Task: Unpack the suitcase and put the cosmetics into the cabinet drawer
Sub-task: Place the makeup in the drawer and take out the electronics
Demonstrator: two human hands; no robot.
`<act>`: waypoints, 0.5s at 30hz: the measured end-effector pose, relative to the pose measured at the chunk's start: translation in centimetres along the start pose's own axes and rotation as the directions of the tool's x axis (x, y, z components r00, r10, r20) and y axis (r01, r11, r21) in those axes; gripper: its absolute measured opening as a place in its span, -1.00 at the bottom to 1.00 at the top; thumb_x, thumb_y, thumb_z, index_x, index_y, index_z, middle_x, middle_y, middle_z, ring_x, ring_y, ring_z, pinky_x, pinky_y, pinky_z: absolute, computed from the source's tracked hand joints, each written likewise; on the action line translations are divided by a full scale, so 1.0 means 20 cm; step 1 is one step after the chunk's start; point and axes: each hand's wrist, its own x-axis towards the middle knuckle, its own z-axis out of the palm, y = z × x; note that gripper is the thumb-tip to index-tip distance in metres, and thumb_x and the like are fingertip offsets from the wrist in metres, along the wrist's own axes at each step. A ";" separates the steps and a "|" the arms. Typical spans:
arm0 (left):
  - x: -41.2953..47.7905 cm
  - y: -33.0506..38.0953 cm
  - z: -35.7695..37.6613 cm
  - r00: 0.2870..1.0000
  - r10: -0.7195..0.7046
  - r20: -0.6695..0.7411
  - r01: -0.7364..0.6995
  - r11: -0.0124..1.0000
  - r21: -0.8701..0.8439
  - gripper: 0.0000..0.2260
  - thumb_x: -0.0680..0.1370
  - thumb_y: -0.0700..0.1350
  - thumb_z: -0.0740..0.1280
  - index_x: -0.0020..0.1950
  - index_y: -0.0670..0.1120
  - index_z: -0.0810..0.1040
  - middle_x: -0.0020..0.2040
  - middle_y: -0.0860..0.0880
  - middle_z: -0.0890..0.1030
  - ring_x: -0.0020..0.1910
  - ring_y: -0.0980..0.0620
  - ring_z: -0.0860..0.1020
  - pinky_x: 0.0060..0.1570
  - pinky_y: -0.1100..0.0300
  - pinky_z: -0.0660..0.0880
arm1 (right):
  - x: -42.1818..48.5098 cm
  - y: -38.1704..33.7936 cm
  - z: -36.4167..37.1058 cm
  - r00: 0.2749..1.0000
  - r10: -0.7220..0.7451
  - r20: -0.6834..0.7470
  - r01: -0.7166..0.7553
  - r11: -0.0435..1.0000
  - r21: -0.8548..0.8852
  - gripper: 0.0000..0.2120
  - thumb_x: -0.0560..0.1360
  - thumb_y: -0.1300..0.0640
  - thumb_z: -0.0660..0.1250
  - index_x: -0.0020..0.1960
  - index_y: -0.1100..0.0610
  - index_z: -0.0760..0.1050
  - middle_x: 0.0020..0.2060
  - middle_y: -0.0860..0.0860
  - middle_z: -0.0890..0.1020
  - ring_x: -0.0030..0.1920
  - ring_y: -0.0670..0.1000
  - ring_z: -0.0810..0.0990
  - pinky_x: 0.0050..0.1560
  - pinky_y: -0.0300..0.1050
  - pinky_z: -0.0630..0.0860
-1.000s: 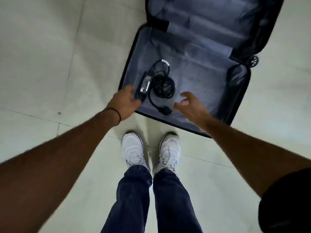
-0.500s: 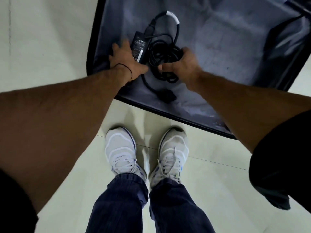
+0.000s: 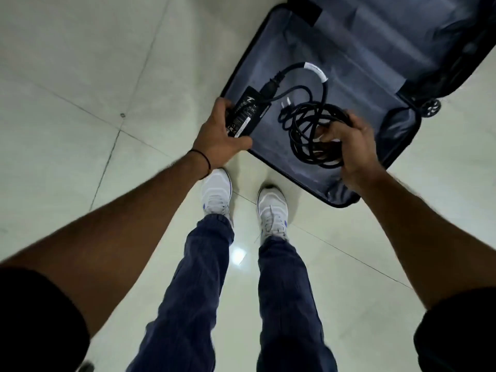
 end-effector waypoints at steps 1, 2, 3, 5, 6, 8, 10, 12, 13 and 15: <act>-0.10 0.04 -0.03 1.000 0.009 -0.016 -0.009 1.000 -0.007 -0.44 0.36 -0.17 0.47 0.29 -0.09 0.33 -0.10 0.09 0.51 -0.27 0.19 0.48 -0.31 0.41 0.41 | -0.10 -0.06 -0.01 0.999 -0.038 0.016 0.038 0.999 -0.011 -0.75 0.35 0.39 0.26 -0.01 0.19 0.53 -0.16 0.09 0.66 -0.06 0.11 0.63 -0.06 0.02 0.59; -0.23 0.10 -0.08 0.999 0.026 -0.040 -0.026 1.000 -0.008 -0.47 0.39 -0.23 0.47 0.30 -0.10 0.36 -0.12 0.12 0.51 -0.27 0.25 0.48 -0.29 0.47 0.39 | -0.23 -0.14 -0.01 0.996 -0.074 0.043 0.075 0.997 -0.023 -0.76 0.34 0.40 0.26 -0.04 0.20 0.53 -0.17 0.10 0.65 -0.06 0.12 0.62 -0.04 0.03 0.58; -0.35 0.16 -0.11 0.997 0.048 -0.066 -0.049 0.999 -0.008 -0.50 0.39 -0.26 0.46 0.29 -0.11 0.39 -0.14 0.14 0.50 -0.28 0.29 0.49 -0.28 0.50 0.38 | -0.34 -0.21 0.00 0.992 -0.104 0.071 0.106 0.994 -0.026 -0.76 0.33 0.41 0.25 -0.06 0.20 0.53 -0.16 0.11 0.65 -0.07 0.14 0.62 -0.03 0.07 0.60; -0.63 0.29 -0.20 0.988 0.092 -0.127 -0.096 0.995 -0.024 -0.56 0.38 -0.29 0.45 0.21 -0.11 0.44 -0.17 0.16 0.50 -0.30 0.33 0.48 -0.27 0.51 0.36 | -0.60 -0.39 0.01 0.980 -0.158 0.117 0.162 0.987 -0.020 -0.76 0.33 0.42 0.25 -0.07 0.20 0.53 -0.16 0.15 0.63 -0.09 0.20 0.61 -0.05 0.14 0.60; -0.75 0.35 -0.25 0.981 0.105 -0.166 -0.114 0.993 -0.042 -0.58 0.37 -0.30 0.45 0.18 -0.09 0.44 -0.17 0.17 0.50 -0.30 0.31 0.47 -0.26 0.50 0.36 | -0.71 -0.47 0.02 0.973 -0.184 0.142 0.188 0.982 -0.014 -0.77 0.33 0.42 0.24 -0.09 0.20 0.52 -0.18 0.15 0.63 -0.12 0.19 0.61 -0.08 0.11 0.60; -1.04 0.47 -0.34 0.959 0.120 -0.257 -0.146 0.986 -0.085 -0.59 0.35 -0.30 0.44 0.13 -0.07 0.42 -0.19 0.17 0.48 -0.31 0.28 0.44 -0.25 0.46 0.36 | -0.97 -0.65 0.04 0.946 -0.254 0.201 0.268 0.962 -0.048 -0.80 0.33 0.40 0.25 -0.14 0.16 0.51 -0.23 0.10 0.62 -0.16 0.14 0.60 -0.13 -0.02 0.58; -1.34 0.56 -0.43 0.928 0.120 -0.353 -0.175 0.976 -0.130 -0.60 0.34 -0.32 0.42 0.09 -0.06 0.39 -0.21 0.16 0.45 -0.33 0.26 0.41 -0.27 0.44 0.34 | -1.22 -0.81 0.07 0.910 -0.307 0.278 0.339 0.938 -0.075 -0.83 0.34 0.38 0.26 -0.16 0.15 0.49 -0.24 0.09 0.60 -0.17 0.12 0.59 -0.13 -0.05 0.58; -1.64 0.62 -0.51 0.903 0.106 -0.415 -0.195 0.965 -0.177 -0.60 0.34 -0.32 0.42 0.06 -0.06 0.37 -0.21 0.15 0.44 -0.33 0.25 0.40 -0.27 0.45 0.34 | -1.46 -0.93 0.09 0.871 -0.333 0.361 0.384 0.920 -0.077 -0.84 0.35 0.38 0.28 -0.16 0.16 0.46 -0.24 0.13 0.56 -0.17 0.11 0.55 -0.12 -0.05 0.57; -1.78 0.63 -0.53 0.897 0.094 -0.432 -0.198 0.959 -0.202 -0.60 0.33 -0.30 0.43 0.06 -0.05 0.37 -0.20 0.15 0.45 -0.31 0.25 0.41 -0.25 0.43 0.36 | -1.58 -0.96 0.11 0.853 -0.333 0.403 0.396 0.914 -0.084 -0.85 0.34 0.38 0.28 -0.16 0.17 0.45 -0.23 0.15 0.53 -0.17 0.12 0.52 -0.12 -0.06 0.55; -2.07 0.62 -0.56 0.874 0.070 -0.480 -0.210 0.947 -0.244 -0.59 0.32 -0.24 0.43 0.08 -0.02 0.38 -0.17 0.15 0.48 -0.28 0.22 0.43 -0.22 0.40 0.40 | -1.82 -1.01 0.16 0.819 -0.322 0.476 0.413 0.905 -0.098 -0.83 0.30 0.39 0.28 -0.12 0.25 0.45 -0.24 0.17 0.51 -0.18 0.12 0.50 -0.13 -0.07 0.51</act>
